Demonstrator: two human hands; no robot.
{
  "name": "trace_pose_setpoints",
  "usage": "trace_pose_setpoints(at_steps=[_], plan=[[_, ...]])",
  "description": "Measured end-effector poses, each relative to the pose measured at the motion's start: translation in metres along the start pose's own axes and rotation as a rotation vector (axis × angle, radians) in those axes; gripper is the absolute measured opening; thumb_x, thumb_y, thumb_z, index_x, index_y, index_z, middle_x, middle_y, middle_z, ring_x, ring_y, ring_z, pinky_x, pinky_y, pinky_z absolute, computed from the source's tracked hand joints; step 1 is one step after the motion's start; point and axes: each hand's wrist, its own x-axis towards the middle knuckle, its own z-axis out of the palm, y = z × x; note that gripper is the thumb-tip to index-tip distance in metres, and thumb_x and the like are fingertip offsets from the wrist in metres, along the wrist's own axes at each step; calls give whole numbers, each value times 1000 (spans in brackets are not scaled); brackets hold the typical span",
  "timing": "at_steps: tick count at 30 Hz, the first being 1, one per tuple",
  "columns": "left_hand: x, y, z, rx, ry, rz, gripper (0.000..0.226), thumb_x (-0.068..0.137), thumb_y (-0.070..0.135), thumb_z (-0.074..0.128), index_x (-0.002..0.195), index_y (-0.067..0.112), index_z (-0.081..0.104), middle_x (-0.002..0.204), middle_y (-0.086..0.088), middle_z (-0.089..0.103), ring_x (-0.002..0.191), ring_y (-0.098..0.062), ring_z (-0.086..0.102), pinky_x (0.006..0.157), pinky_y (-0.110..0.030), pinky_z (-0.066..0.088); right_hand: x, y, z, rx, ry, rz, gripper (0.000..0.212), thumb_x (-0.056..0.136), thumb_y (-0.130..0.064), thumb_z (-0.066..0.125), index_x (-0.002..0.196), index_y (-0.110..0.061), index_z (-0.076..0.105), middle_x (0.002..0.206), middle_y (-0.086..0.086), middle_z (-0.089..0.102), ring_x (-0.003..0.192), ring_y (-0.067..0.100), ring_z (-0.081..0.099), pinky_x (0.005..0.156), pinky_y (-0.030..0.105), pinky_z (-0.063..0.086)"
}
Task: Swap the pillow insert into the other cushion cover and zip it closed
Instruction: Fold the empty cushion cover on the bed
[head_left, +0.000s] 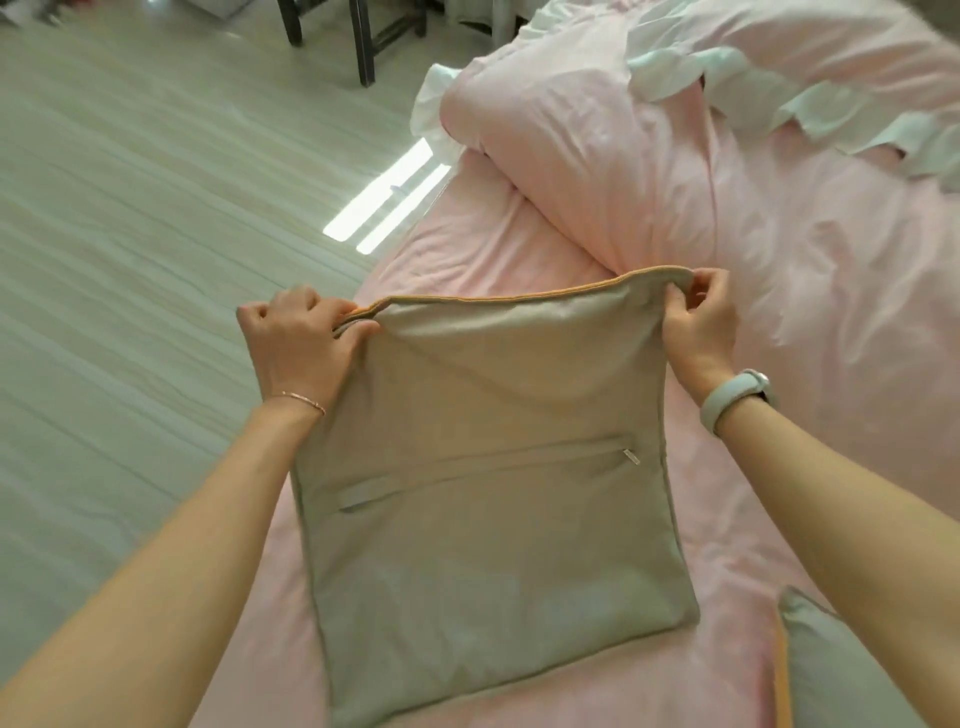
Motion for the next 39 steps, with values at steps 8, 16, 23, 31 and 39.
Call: trace_pose_setpoints(at_steps=[8, 16, 23, 31, 39], plan=[[-151, 10, -31, -199, -114, 215, 12, 80, 31, 57, 85, 23, 50, 84, -2, 56, 58, -28, 55, 54, -32, 38, -120, 76, -64, -176, -161, -212, 13, 83, -1, 56, 95, 4, 53, 93, 20, 51, 81, 28, 49, 70, 34, 46], [-304, 24, -50, -204, -557, 269, 19, 83, 32, 46, 74, 20, 58, 84, 3, 61, 58, -21, 59, 41, -25, 43, -229, 174, -113, -574, -570, -27, 18, 74, -7, 55, 87, -1, 66, 96, 20, 61, 88, 42, 57, 79, 49, 45], [-294, 79, -45, 23, -579, 164, 49, 81, 50, 43, 122, 27, 56, 133, -7, 51, 120, -32, 43, 99, -56, 28, -219, 139, -78, -270, -507, 357, 32, 100, -15, 32, 125, -3, 49, 129, 19, 50, 115, 28, 46, 92, 33, 34], [-276, 115, 11, 187, -977, 296, 58, 86, 65, 13, 141, 50, 14, 157, 3, 5, 142, -35, -7, 94, -78, 5, -193, 135, -80, -120, -516, 648, 14, 90, -14, 55, 99, -5, 60, 97, 9, 59, 98, 27, 57, 75, 32, 39], [-247, 94, -7, -496, -890, -99, 32, 93, 33, 46, 117, 20, 64, 144, -3, 40, 135, -25, 33, 110, -41, 23, -233, 19, -78, -138, -538, -120, 40, 80, -18, 51, 116, -1, 56, 103, 16, 62, 97, 32, 56, 83, 40, 43]])
